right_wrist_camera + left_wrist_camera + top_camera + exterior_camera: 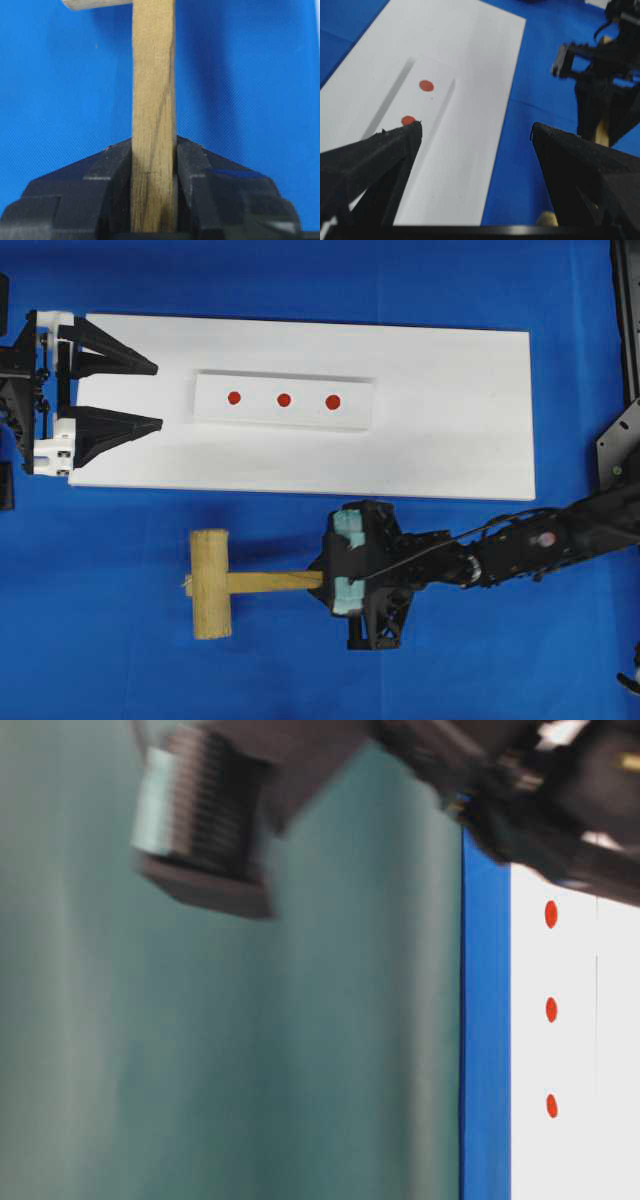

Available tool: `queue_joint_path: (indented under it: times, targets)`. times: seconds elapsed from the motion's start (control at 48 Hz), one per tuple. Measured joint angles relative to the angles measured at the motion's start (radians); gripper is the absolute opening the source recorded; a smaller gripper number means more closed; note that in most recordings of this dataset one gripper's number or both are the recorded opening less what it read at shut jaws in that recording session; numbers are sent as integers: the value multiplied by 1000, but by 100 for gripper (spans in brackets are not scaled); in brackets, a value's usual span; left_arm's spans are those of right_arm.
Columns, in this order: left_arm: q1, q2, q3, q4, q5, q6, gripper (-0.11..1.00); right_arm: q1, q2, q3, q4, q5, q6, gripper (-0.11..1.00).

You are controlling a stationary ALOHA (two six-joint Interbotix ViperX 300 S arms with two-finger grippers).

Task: Hit the mark with a hammer.
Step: 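Carry the mallet below the board and lower it onto the table, then open the right gripper and release the mallet handle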

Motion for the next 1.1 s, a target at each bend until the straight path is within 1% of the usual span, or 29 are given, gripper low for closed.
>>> queue_joint_path:
  times: [0.354,0.646,1.021,1.062,1.104]
  targets:
    - [2,0,0,-2,0,-2,88,-2,61,-18,6,0,9,7]
    - [8,0,0,-2,0,0,88,-5,84,-15,5,0,14,7]
    - [8,0,0,0,0,-2,88,-5,91,-15,20,2,14,7]
    - [8,2,2,-2,0,-2,88,-5,89,-17,23,0,12,12]
    - [8,0,0,0,0,-2,88,-5,91,-15,28,0,14,20]
